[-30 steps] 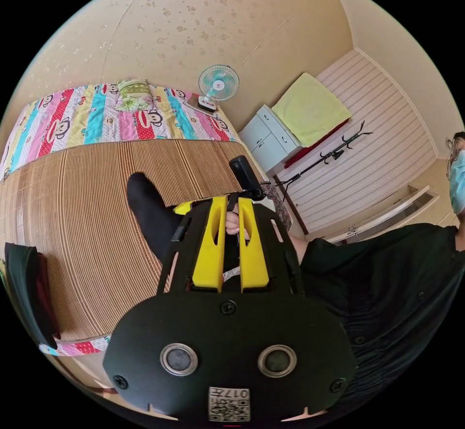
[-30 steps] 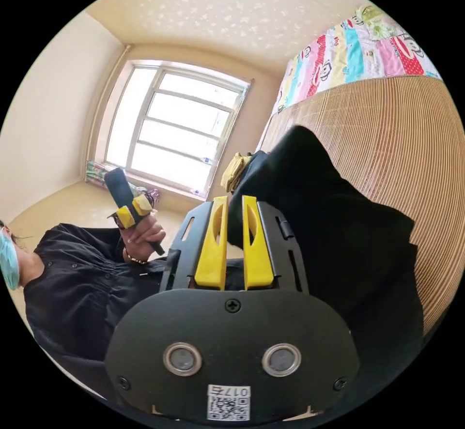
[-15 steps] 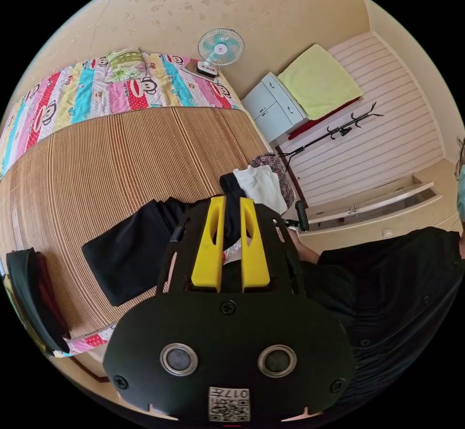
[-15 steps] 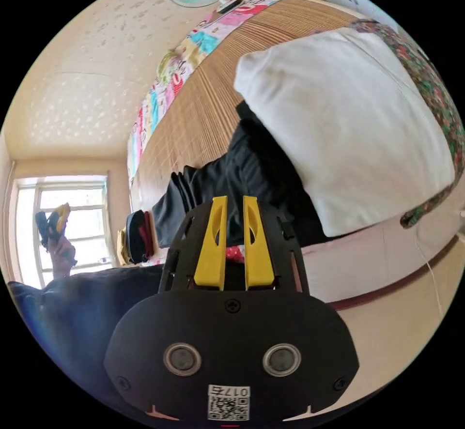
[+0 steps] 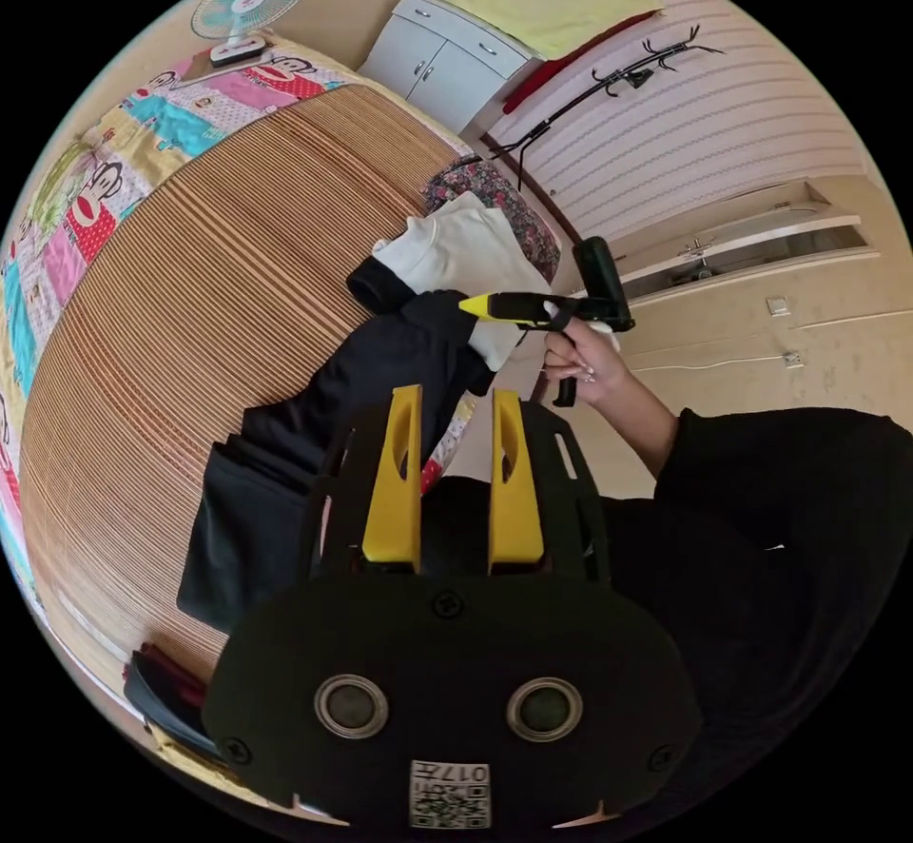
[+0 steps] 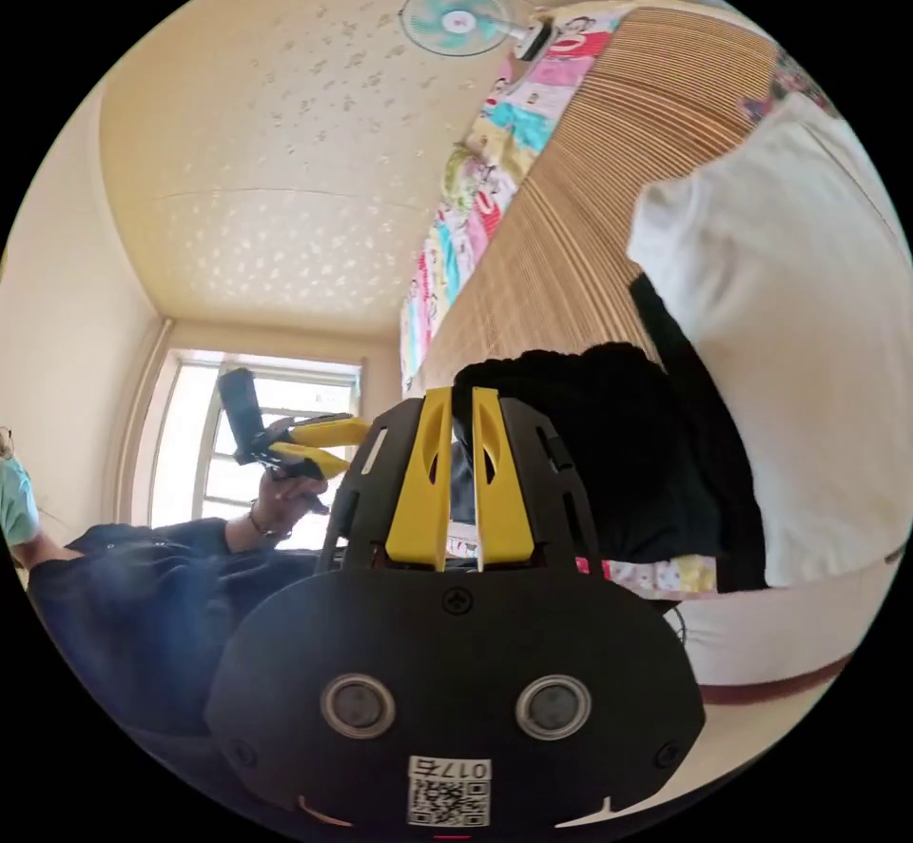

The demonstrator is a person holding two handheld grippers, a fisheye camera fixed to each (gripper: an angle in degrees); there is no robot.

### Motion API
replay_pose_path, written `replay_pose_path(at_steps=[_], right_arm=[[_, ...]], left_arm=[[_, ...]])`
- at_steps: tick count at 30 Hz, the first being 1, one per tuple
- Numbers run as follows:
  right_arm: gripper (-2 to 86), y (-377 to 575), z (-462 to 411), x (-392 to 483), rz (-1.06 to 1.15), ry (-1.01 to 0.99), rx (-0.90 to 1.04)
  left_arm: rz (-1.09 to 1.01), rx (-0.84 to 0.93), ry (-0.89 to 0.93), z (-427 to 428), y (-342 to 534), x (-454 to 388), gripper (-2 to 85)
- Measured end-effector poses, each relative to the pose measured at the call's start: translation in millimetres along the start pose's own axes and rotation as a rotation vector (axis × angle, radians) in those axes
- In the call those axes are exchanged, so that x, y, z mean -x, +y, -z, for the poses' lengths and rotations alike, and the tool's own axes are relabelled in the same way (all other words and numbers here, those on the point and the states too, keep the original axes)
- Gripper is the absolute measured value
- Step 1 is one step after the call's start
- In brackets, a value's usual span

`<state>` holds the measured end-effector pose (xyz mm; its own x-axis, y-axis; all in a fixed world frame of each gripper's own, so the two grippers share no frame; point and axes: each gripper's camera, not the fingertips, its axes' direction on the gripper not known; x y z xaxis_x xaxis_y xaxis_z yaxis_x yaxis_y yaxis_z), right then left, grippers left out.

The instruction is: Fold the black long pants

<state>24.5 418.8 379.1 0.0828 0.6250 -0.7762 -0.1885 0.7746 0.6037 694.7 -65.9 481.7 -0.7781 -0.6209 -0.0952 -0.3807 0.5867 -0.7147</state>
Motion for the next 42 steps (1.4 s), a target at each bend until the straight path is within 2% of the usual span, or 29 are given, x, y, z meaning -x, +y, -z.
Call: replay_pose_path(at_steps=[3,5,6,9,15,16,18,21,26,29,32,36,38,42], right_arm=[[2.7,-3,-25,44,0.100,-0.090,0.077],[2.8,8,-38,68,0.149,-0.122,0.100],[2.8,18,-39,79,0.173,-0.120,0.073],[2.8,39,-26,87,0.237,-0.167,0.027],[3.3,92,30,107,0.490,-0.254,-0.029],[3.4,98,38,108,0.511,-0.231,-0.035],[4.1,128,64,113,0.612,-0.021,-0.073],[6.4,164,74,105,0.648,0.250,-0.061],[12.4,218,42,104,0.697,0.442,0.096],[15.4,267,24,138,0.858,0.618,-0.015],[16.8,298,8,169,0.987,0.711,0.011],[17.0,346,6,234,1.195,0.642,-0.064],[17.0,372,-5,266,1.323,0.672,-0.039],[16.2,446,-28,323,1.571,0.720,-0.107]], left_arm=[[0.024,-0.071,-0.087,-10,-6,-24,16.8],[0.011,-0.136,-0.209,-3,-5,-42,15.5],[0.014,-0.179,-0.321,3,-1,-53,10.3],[-0.074,-0.282,-0.347,27,12,-79,4.1],[-0.107,-0.430,-0.434,96,40,-137,1.2],[-0.106,-0.466,-0.440,114,48,-150,0.9],[-0.118,-0.526,-0.461,141,62,-174,0.7],[-0.177,-0.615,-0.498,184,84,-220,0.5],[-0.180,-0.790,-0.469,251,112,-280,0.7],[-0.209,-0.877,-0.485,289,124,-319,0.7],[-0.244,-0.973,-0.473,330,136,-355,0.6],[-0.321,-1.050,-0.458,389,141,-403,0.7],[-0.363,-1.090,-0.438,414,143,-423,0.7],[-0.431,-1.148,-0.435,469,145,-478,0.7]])
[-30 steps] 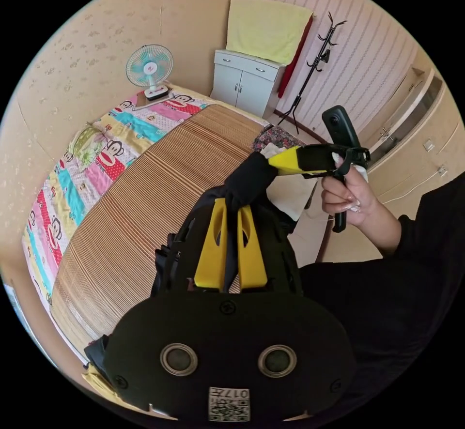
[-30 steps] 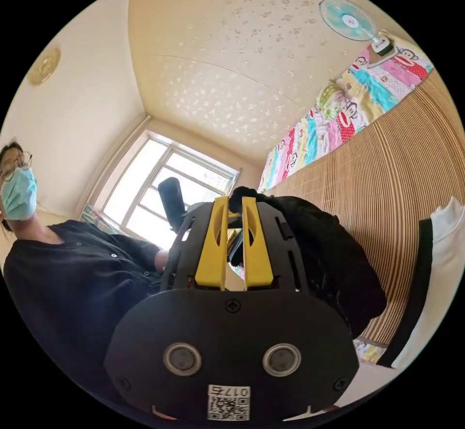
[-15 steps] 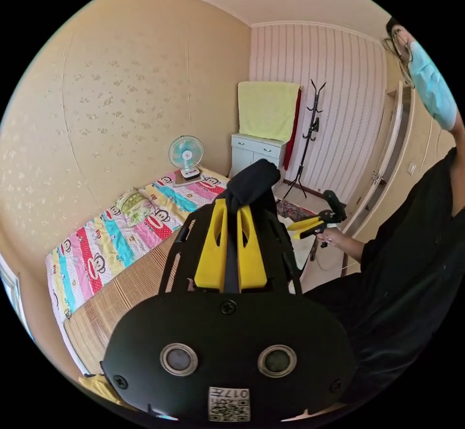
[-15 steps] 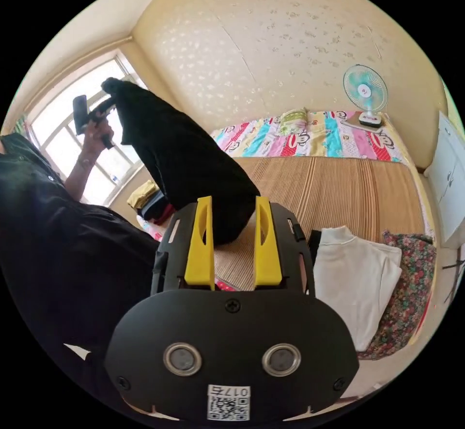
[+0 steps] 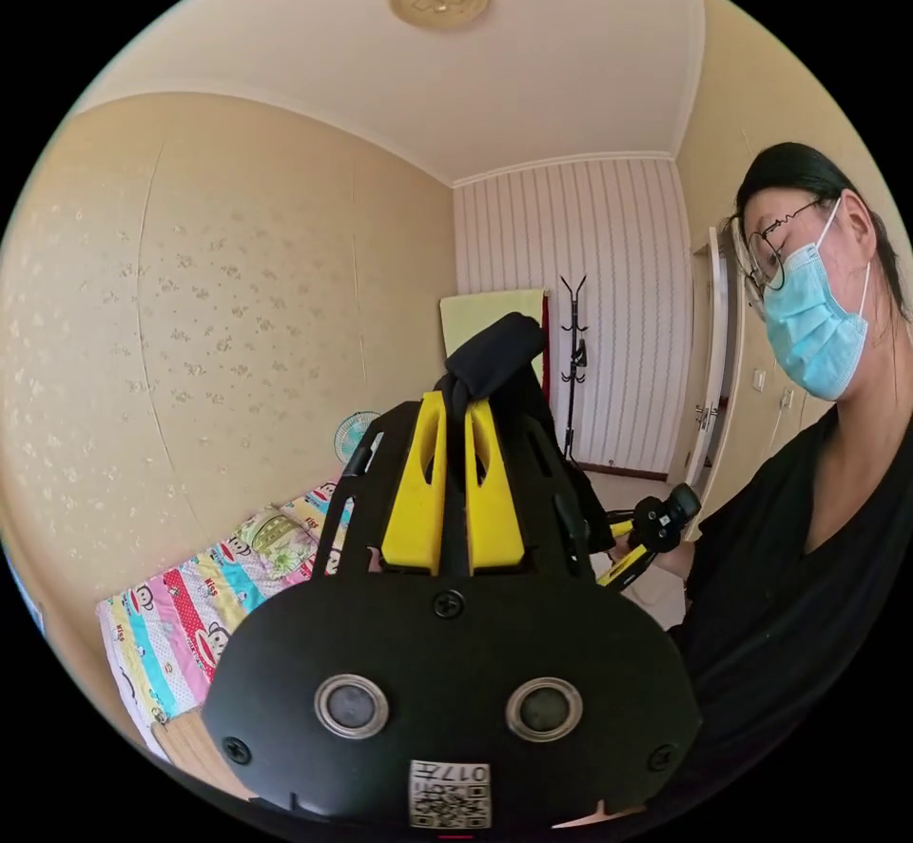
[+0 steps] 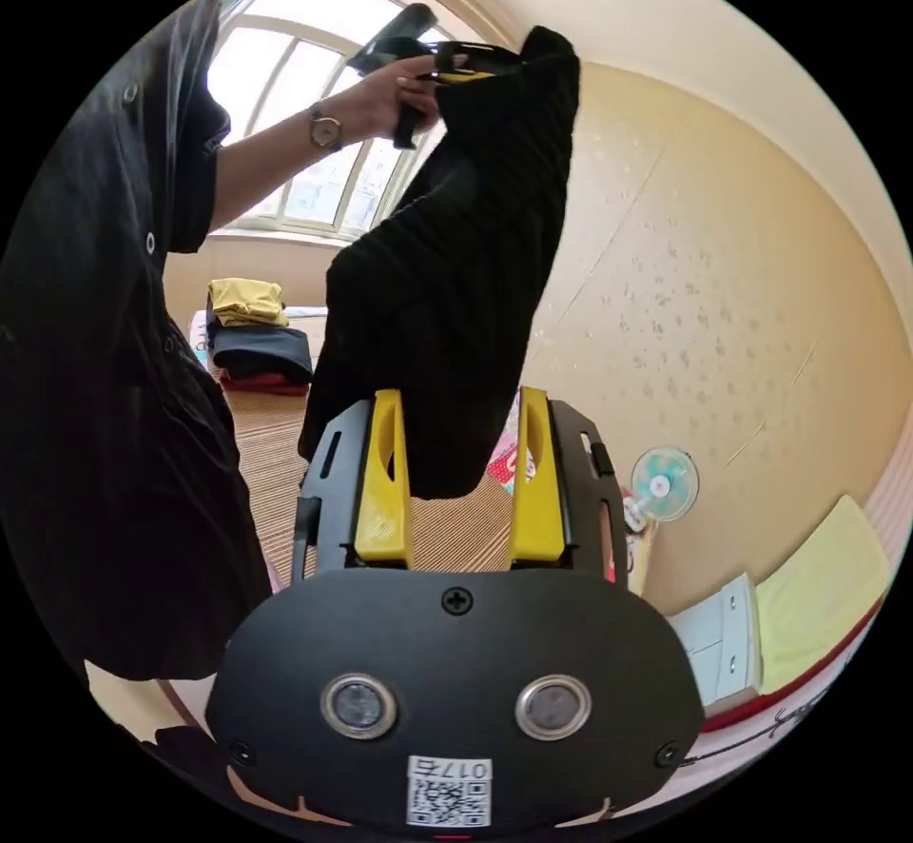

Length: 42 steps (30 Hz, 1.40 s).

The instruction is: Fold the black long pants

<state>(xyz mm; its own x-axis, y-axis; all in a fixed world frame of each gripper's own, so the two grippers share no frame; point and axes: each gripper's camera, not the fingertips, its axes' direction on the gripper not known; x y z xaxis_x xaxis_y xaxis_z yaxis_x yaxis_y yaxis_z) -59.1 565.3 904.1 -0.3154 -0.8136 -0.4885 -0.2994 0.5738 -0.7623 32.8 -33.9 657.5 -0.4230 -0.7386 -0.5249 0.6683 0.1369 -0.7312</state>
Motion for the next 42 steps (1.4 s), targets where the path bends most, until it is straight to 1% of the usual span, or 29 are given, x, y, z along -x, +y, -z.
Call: replay_pose_path(at_steps=[2,4,6,7,9,10,12,14,18,21,24,27,31,35,37,38,40,41,42], right_arm=[[15.7,-17,11,25,0.020,0.031,-0.048],[15.3,-32,18,45,0.011,0.071,-0.086],[14.1,-50,28,64,-0.018,0.151,-0.152],[12.8,-55,32,67,-0.027,0.175,-0.175],[7.2,-69,50,72,-0.034,0.238,-0.266],[5.7,-73,55,71,-0.045,0.257,-0.287],[4.6,-84,80,54,-0.109,0.289,-0.395],[4.1,-91,100,29,-0.177,0.244,-0.479],[3.5,-104,133,-45,-0.369,0.002,-0.617],[3.4,-118,144,-83,-0.492,-0.036,-0.676],[3.3,-139,152,-109,-0.510,-0.093,-0.713],[3.2,-165,160,-125,-0.493,-0.118,-0.721],[3.1,-189,155,-154,-0.503,-0.162,-0.684],[3.0,-204,122,-201,-0.523,-0.181,-0.640],[3.0,-215,92,-232,-0.544,-0.157,-0.583],[3.1,-226,64,-258,-0.559,-0.123,-0.523],[3.2,-246,5,-311,-0.592,-0.073,-0.415],[3.4,-261,-44,-354,-0.618,-0.042,-0.347],[3.6,-275,-101,-403,-0.651,-0.016,-0.290]], left_arm=[[-0.011,-0.032,0.012,11,-26,-7,0.7],[0.032,-0.047,0.003,26,-56,-8,0.8],[0.055,-0.060,-0.019,38,-75,-6,0.7],[0.065,-0.067,-0.034,48,-87,-4,0.7],[0.076,-0.081,-0.037,66,-103,0,0.7],[0.064,-0.094,-0.047,80,-114,1,0.8],[0.047,-0.108,-0.073,102,-128,4,0.9],[0.064,-0.124,-0.074,125,-141,13,1.1],[0.104,-0.193,-0.007,180,-163,43,1.4],[0.100,-0.215,-0.003,213,-180,65,1.6],[0.091,-0.210,0.012,232,-200,86,1.7],[0.053,-0.225,0.035,248,-217,106,2.0],[0.002,-0.207,0.118,256,-235,143,2.2],[0.062,-0.183,0.053,241,-239,191,2.2],[0.140,-0.114,0.021,205,-251,253,2.4],[0.156,-0.087,0.004,192,-257,273,2.5],[0.225,0.052,-0.108,120,-283,370,2.9],[0.238,0.091,-0.139,96,-290,400,3.1],[0.254,0.159,-0.194,45,-300,464,3.4]])
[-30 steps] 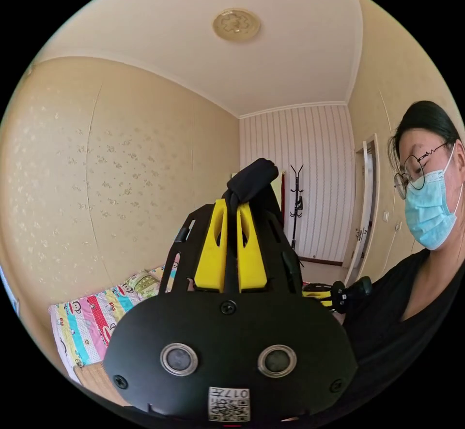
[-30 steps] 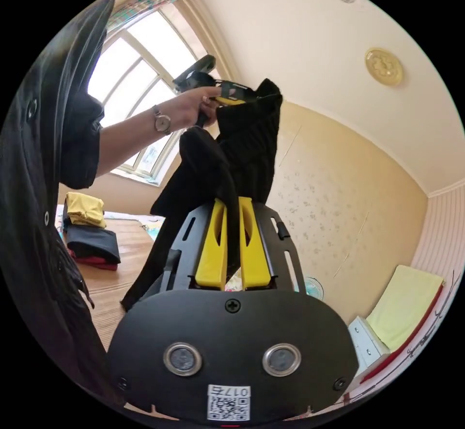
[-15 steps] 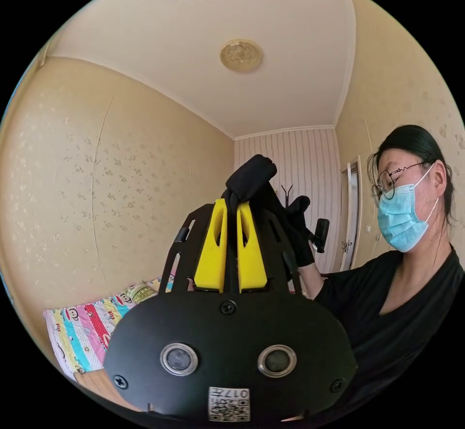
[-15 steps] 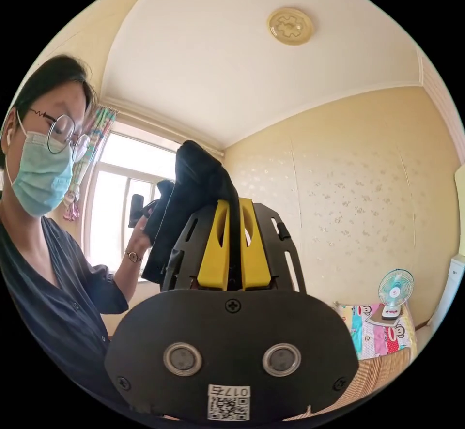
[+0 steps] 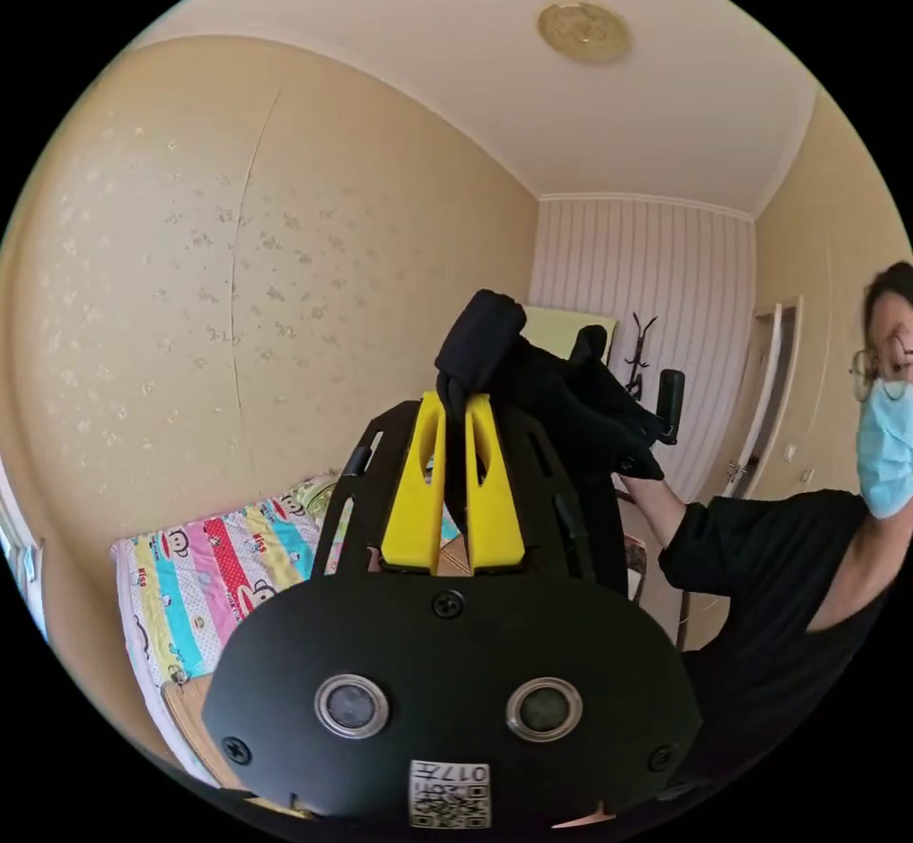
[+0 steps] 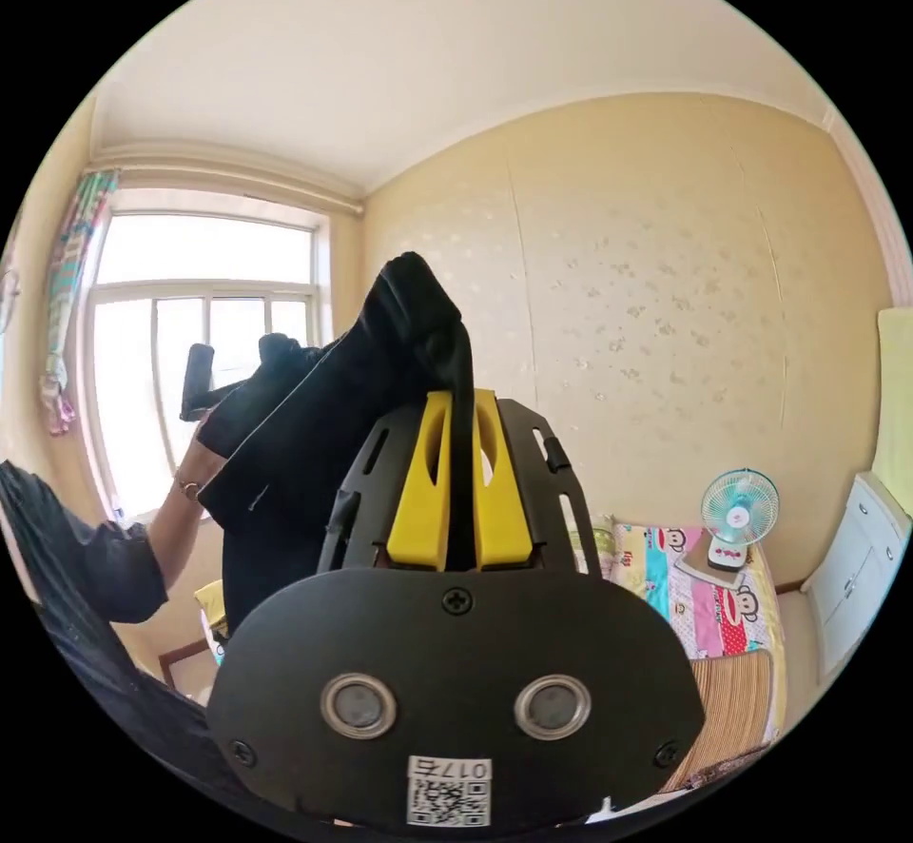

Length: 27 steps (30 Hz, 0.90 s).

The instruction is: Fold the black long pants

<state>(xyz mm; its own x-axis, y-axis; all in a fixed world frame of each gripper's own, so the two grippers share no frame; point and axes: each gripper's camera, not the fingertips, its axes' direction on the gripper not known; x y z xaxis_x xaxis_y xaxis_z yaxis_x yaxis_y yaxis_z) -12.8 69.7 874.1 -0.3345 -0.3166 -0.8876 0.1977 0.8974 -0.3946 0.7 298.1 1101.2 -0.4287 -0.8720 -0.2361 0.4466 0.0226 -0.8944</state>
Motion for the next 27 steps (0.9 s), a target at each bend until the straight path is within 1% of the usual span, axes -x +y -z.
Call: replay_pose_path(at_steps=[1,2,3,4,5,7,8,10,11,12,13,14,15,16,18,19,20,22,25,27], right_arm=[[3.7,-11,-33,-20,-0.014,0.021,0.022],[4.0,-29,-98,-62,-0.052,0.055,0.089],[4.3,-37,-158,-106,-0.137,0.088,0.197],[4.4,-36,-182,-125,-0.188,0.109,0.246],[3.9,-24,-220,-158,-0.270,0.142,0.317],[3.2,11,-258,-194,-0.347,0.134,0.377],[3.0,44,-280,-211,-0.375,0.095,0.431],[2.9,105,-307,-227,-0.376,0.062,0.539],[3.0,153,-324,-234,-0.382,0.068,0.642],[3.2,207,-338,-239,-0.398,0.073,0.763],[3.3,234,-345,-240,-0.410,0.070,0.824],[3.7,286,-354,-240,-0.434,0.057,0.947],[4.2,335,-360,-238,-0.461,0.053,1.060],[4.5,356,-362,-236,-0.474,0.050,1.112],[6.3,424,-357,-224,-0.534,0.022,1.251],[6.9,436,-354,-221,-0.549,0.018,1.276],[8.0,455,-347,-216,-0.579,0.014,1.318],[9.1,474,-334,-209,-0.622,0.024,1.366],[7.5,484,-307,-197,-0.656,0.030,1.381],[5.0,472,-291,-183,-0.608,0.047,1.390]], left_arm=[[0.041,0.049,-0.036,-57,-22,53,4.3],[0.077,0.082,-0.046,-84,-27,82,4.7],[0.171,0.171,-0.063,-133,-25,138,6.0],[0.255,0.257,-0.080,-169,-8,186,7.0],[0.288,0.286,-0.090,-183,6,207,7.5],[0.362,0.405,-0.121,-229,87,265,8.0],[0.373,0.441,-0.123,-239,114,275,8.0],[0.433,0.638,-0.122,-282,243,305,8.1],[0.454,0.699,-0.119,-292,279,310,8.1],[0.510,0.818,-0.103,-309,354,316,8.3],[0.575,0.921,-0.070,-321,427,318,8.7],[0.606,0.967,-0.047,-325,459,317,9.0],[0.662,1.048,-0.009,-330,521,311,9.6],[0.706,1.107,0.027,-330,571,303,10.0],[0.759,1.146,0.064,-324,622,290,10.3],[0.778,1.154,0.067,-318,643,283,10.7],[0.780,1.164,0.058,-314,651,280,10.9],[0.741,1.221,-0.084,-289,673,272,11.5],[0.697,1.155,-0.151,-247,678,264,11.0],[0.691,1.202,-0.169,-230,680,267,9.0]])
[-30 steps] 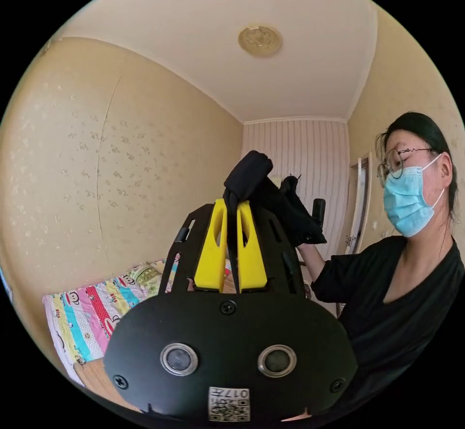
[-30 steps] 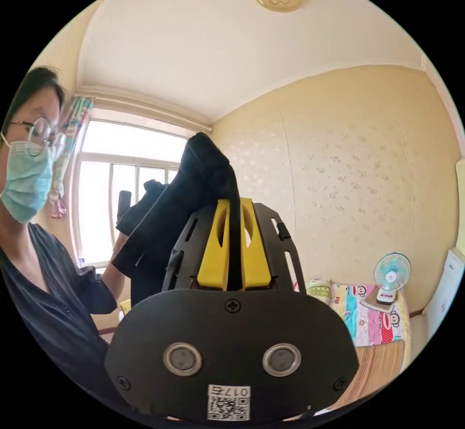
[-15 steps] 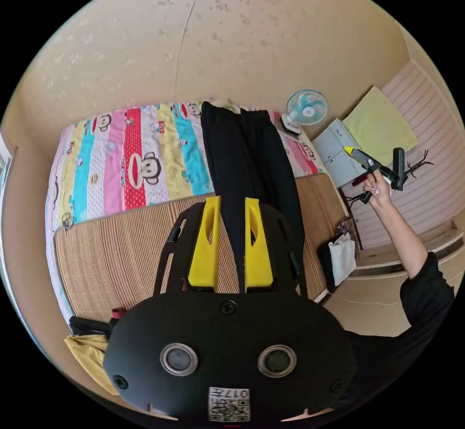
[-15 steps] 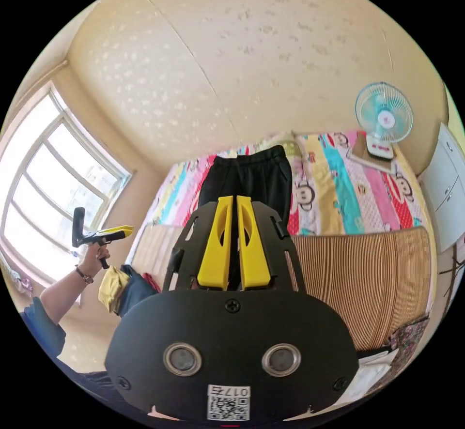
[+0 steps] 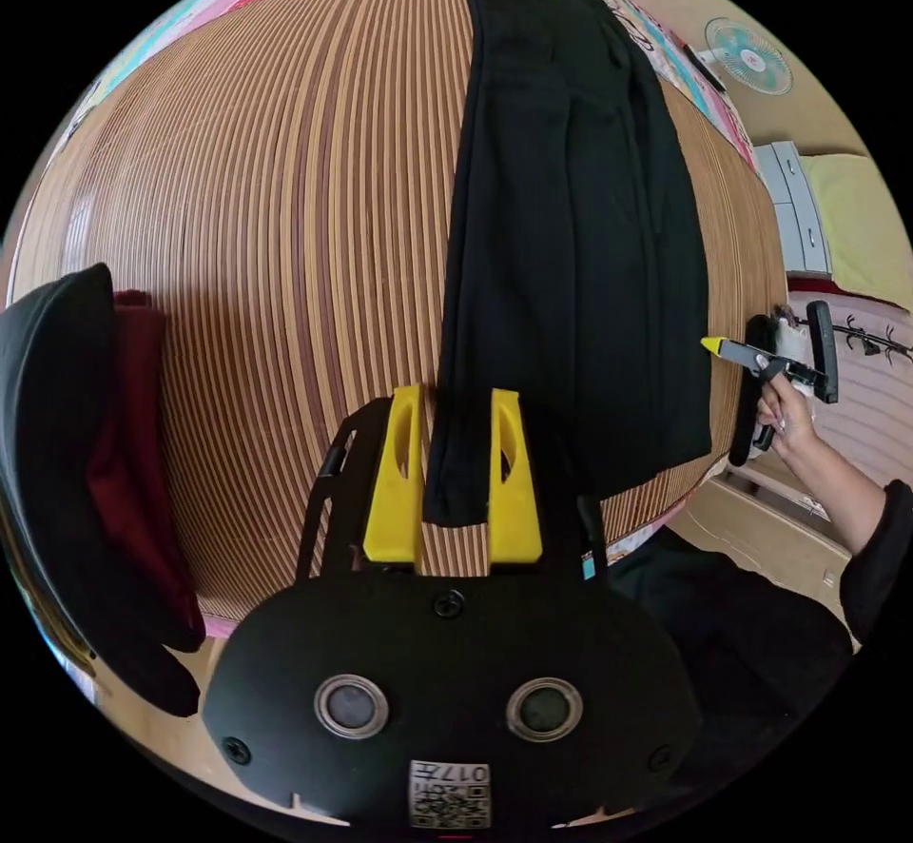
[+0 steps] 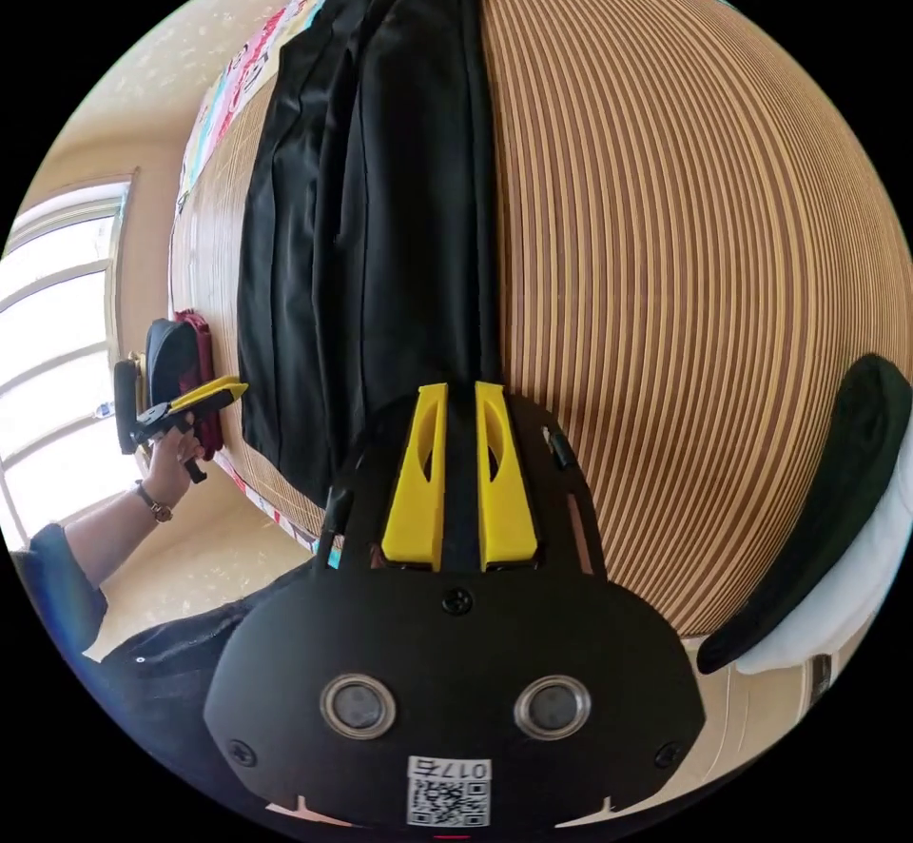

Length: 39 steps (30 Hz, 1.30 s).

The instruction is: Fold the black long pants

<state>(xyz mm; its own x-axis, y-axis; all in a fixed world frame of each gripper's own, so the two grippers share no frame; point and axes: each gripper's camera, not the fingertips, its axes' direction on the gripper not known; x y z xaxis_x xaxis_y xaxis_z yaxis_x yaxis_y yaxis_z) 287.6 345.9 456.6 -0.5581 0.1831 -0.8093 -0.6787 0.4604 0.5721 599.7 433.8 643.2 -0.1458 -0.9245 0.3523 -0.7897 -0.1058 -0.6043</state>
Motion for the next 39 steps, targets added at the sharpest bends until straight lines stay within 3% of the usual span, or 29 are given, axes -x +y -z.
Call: replay_pose_path(at_steps=[3,10,13,19,24,28,39], right_arm=[[2.0,15,5,17,0.057,0.058,0.094],[0.4,39,44,23,0.079,0.161,0.146],[0.2,37,66,12,-0.016,0.139,0.152],[0.2,59,71,28,0.037,0.339,0.271],[0.3,83,89,16,-0.113,0.252,0.261],[0.7,100,91,20,-0.098,0.270,0.312],[10.1,153,163,-42,-0.396,-0.137,-0.014]], left_arm=[[-0.031,0.070,-0.016,9,19,20,4.7],[-0.030,0.148,0.165,32,58,71,0.8],[-0.043,0.147,0.113,46,84,83,0.4],[0.039,0.238,0.122,44,140,124,0.1],[0.076,0.208,0.169,51,187,159,0.3],[0.102,0.206,0.185,60,213,187,0.8],[0.273,0.058,0.129,118,284,257,3.8]])
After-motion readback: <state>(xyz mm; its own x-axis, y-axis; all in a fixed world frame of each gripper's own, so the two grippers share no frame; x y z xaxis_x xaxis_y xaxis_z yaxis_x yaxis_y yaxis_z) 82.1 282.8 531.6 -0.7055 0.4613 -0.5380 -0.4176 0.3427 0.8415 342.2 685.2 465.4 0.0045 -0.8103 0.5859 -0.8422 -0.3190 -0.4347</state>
